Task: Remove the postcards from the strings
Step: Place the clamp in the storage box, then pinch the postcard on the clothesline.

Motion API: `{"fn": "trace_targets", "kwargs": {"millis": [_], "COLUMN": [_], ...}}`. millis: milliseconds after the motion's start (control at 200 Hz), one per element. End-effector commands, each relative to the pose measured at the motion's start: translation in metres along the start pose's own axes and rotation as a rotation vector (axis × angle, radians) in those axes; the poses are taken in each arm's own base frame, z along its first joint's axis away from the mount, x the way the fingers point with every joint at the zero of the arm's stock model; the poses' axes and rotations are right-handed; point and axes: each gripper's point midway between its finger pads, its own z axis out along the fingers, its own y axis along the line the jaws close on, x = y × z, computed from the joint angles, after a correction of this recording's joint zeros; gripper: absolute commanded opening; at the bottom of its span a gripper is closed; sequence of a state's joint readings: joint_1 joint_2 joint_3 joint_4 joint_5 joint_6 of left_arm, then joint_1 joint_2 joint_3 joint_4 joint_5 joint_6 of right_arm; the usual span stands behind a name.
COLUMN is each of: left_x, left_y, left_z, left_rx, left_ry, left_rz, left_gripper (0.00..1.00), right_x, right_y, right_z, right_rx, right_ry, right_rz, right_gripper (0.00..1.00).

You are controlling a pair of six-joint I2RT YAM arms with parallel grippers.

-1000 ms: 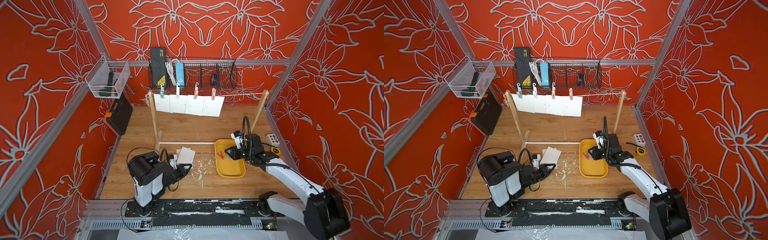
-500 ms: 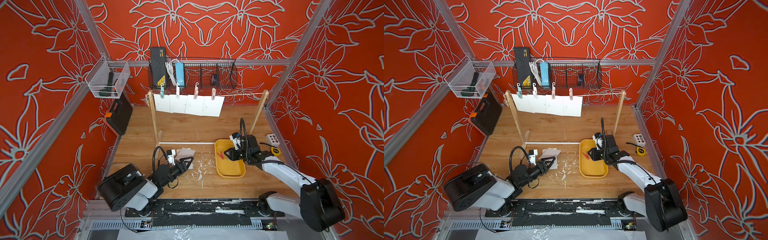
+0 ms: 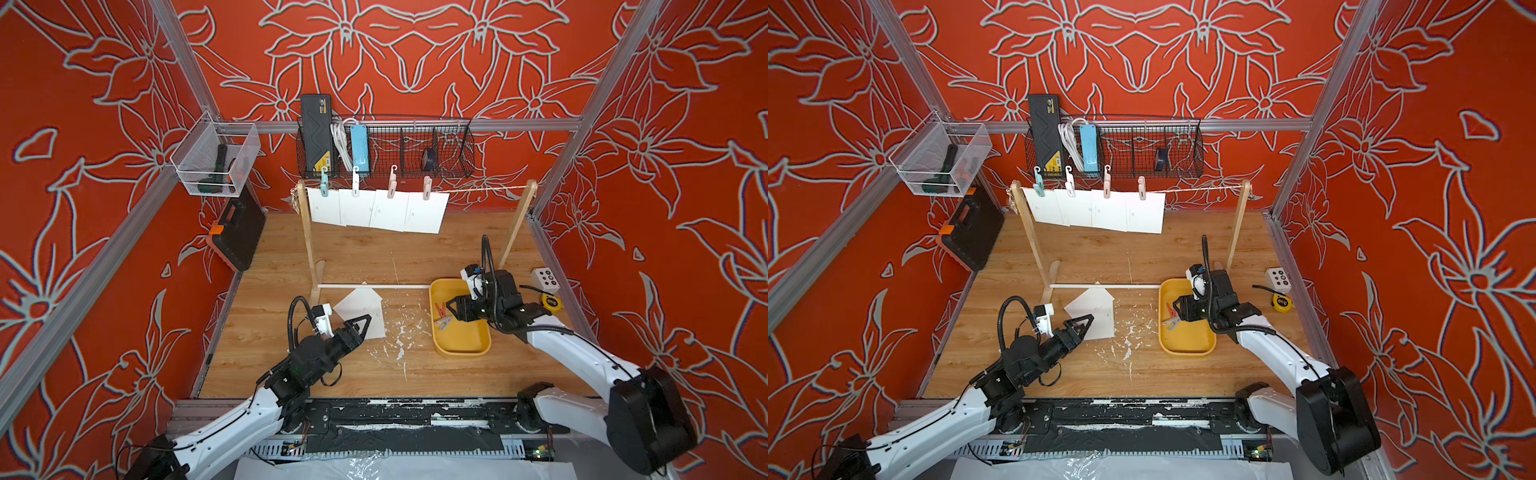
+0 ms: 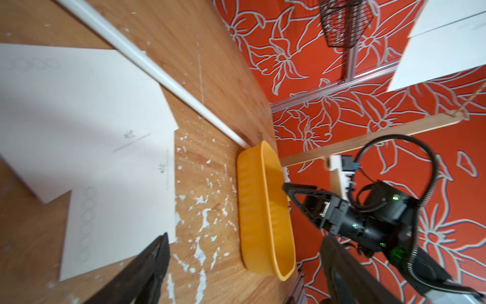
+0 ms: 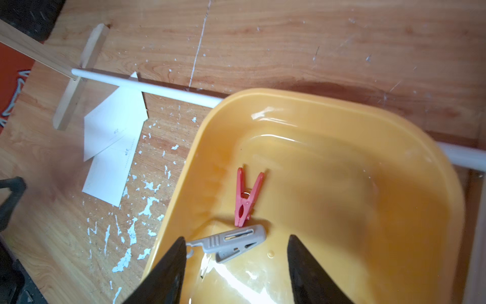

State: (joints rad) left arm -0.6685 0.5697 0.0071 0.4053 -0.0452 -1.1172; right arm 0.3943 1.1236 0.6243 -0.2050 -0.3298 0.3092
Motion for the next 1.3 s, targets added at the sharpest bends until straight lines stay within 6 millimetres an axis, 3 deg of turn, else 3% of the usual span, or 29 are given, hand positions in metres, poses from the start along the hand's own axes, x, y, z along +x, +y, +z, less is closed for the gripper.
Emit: {"fn": "trace_targets", "kwargs": {"millis": [0,150,335,591,871,1001,1096,1291], "left_x": [0.011,0.011,0.005,-0.015,-0.009,-0.011,-0.002,-0.015], "left_y": [0.026,-0.007,-0.051,-0.126,-0.184,-0.195,-0.216,-0.238], "left_z": [0.001,0.012,0.019,0.02,0.042,0.069,0.095,0.141], "left_rx": [-0.111,-0.033,0.162,0.431,0.622,0.707,0.76,0.794], "left_ry": [0.053,0.098,0.072,-0.027,-0.193,-0.249,-0.251,-0.333], "left_rz": [0.06,0.156,0.17,0.23,0.338,0.248,0.315,0.294], "left_gripper": [0.78,0.83,0.86,0.94,0.92,0.91,0.89,0.9], "right_x": [-0.02,-0.036,-0.067,-0.126,-0.195,-0.222,-0.237,-0.26], "right_y": [0.009,0.032,0.06,0.103,0.144,0.159,0.164,0.167], "right_z": [-0.019,-0.047,-0.096,-0.16,-0.206,-0.221,-0.224,-0.23], "right_rx": [0.004,-0.057,-0.105,-0.175,-0.244,-0.269,-0.273,-0.279], "right_ry": [-0.051,-0.118,-0.231,-0.369,-0.521,-0.579,-0.602,-0.645], "right_rz": [-0.027,-0.08,-0.195,-0.344,-0.484,-0.537,-0.564,-0.598], "right_gripper": [0.61,0.62,0.7,0.78,0.81,0.81,0.81,0.8]}}
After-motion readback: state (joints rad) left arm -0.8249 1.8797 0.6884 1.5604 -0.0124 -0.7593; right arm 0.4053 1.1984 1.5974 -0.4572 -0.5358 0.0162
